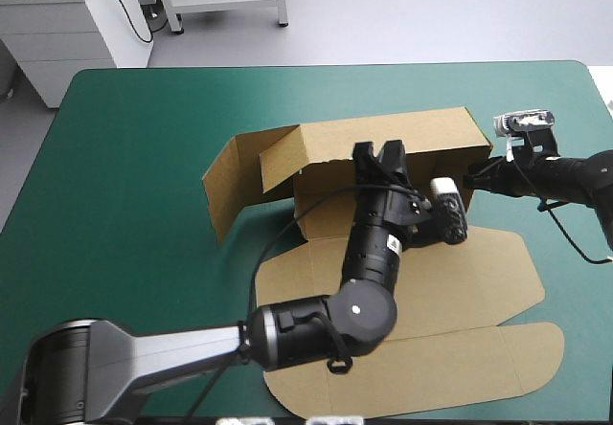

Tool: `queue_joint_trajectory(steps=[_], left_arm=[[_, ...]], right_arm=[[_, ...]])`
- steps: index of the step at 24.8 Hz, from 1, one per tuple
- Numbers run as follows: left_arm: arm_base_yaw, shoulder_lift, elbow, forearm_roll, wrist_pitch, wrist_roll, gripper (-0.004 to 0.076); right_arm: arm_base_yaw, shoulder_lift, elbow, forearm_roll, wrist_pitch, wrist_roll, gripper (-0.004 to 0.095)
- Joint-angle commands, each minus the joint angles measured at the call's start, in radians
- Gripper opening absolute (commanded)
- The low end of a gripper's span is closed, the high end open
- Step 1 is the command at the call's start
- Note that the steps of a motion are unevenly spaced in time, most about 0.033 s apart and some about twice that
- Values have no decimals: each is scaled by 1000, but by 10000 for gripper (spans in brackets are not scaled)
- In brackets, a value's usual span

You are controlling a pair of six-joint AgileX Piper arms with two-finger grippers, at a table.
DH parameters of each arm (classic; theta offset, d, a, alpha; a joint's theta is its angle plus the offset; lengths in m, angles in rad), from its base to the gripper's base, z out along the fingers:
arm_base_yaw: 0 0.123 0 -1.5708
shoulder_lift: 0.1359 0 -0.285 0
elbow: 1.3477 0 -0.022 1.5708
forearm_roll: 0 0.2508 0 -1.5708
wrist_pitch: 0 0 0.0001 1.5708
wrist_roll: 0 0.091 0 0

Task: Fold the box

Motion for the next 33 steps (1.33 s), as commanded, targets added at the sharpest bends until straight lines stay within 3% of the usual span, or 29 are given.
queue_joint_trajectory(steps=[1,9,13,16,22,27,33], left_arm=[[60,-129,-43,-51,-19,-11,-1],[291,-284,-115,-271,-21,-11,-1],[456,-380,-121,-444,-80,0,-1],[644,-453,-121,-655,-136,120,-1],[875,-480,-121,-875,-143,293,-1],[1184,-480,-115,-1358,-154,566,-1],[1371,-480,-9,-1654,-150,714,-1]], right_arm=[[1,-36,-21,21,46,31,2],[1,-52,-21,21,88,62,2],[1,-90,-21,21,83,81,2],[1,-139,-35,21,103,131,2],[1,-224,-35,21,124,197,2],[1,-291,-35,-14,245,272,2],[1,-301,-35,-86,342,318,3]])
